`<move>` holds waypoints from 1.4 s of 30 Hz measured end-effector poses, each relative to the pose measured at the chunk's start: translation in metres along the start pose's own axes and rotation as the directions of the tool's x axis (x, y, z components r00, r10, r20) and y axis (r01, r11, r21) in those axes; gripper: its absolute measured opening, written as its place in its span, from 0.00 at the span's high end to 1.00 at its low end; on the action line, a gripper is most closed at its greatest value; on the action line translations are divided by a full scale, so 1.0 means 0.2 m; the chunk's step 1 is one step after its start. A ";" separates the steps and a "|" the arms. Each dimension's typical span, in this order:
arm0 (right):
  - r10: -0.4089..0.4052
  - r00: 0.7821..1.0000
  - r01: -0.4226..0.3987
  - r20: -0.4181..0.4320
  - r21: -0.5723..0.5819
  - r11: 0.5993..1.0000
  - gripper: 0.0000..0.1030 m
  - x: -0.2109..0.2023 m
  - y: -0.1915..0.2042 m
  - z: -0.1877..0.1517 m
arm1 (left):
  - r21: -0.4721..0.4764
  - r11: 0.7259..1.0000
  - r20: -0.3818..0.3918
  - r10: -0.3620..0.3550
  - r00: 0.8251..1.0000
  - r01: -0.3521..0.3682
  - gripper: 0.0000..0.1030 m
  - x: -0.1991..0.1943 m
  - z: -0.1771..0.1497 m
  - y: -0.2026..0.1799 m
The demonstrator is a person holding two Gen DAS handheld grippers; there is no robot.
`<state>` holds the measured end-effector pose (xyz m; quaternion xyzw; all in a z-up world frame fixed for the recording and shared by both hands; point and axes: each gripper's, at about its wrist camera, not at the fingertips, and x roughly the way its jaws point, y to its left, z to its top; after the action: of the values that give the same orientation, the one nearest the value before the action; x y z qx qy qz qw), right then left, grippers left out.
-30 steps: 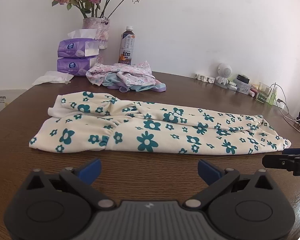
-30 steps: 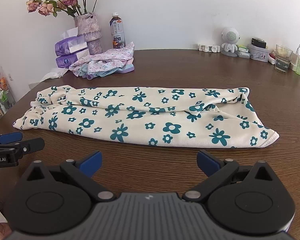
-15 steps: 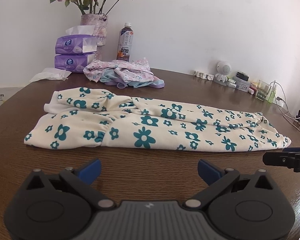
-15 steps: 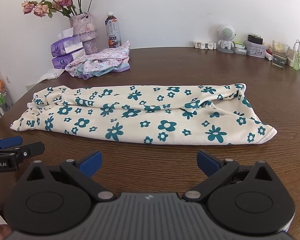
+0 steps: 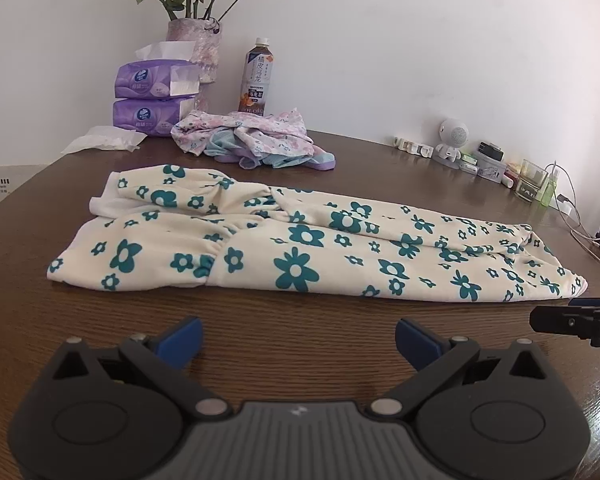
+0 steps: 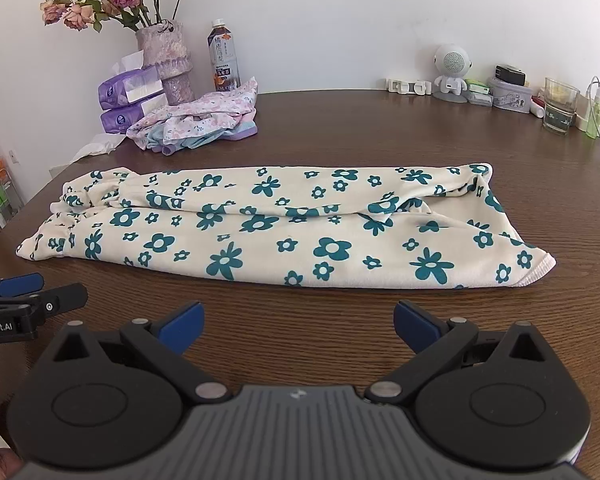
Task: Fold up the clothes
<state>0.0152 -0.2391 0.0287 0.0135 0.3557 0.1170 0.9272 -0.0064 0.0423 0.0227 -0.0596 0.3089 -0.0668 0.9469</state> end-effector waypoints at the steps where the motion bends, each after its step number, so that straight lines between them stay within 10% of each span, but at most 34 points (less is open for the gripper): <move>1: -0.001 1.000 0.001 -0.002 -0.001 1.000 0.00 0.00 0.00 0.00 | -0.002 1.000 -0.003 0.002 1.000 -0.002 0.00 0.00 0.00 0.00; 22: 0.021 1.000 -0.021 -0.012 -0.078 0.997 0.00 0.19 0.06 0.19 | -0.126 0.991 -0.029 0.042 0.999 -0.046 0.00 0.03 0.08 0.20; 42: 0.257 0.966 -0.242 -0.002 -0.341 0.908 0.01 0.58 0.52 0.49 | -0.289 0.950 0.019 0.132 0.991 -0.121 0.00 0.04 0.15 0.43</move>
<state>0.1416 -0.1060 0.0373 -0.0979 0.3055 0.2936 0.9005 0.0260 0.1280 0.0286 -0.1779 0.3006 0.0405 0.9361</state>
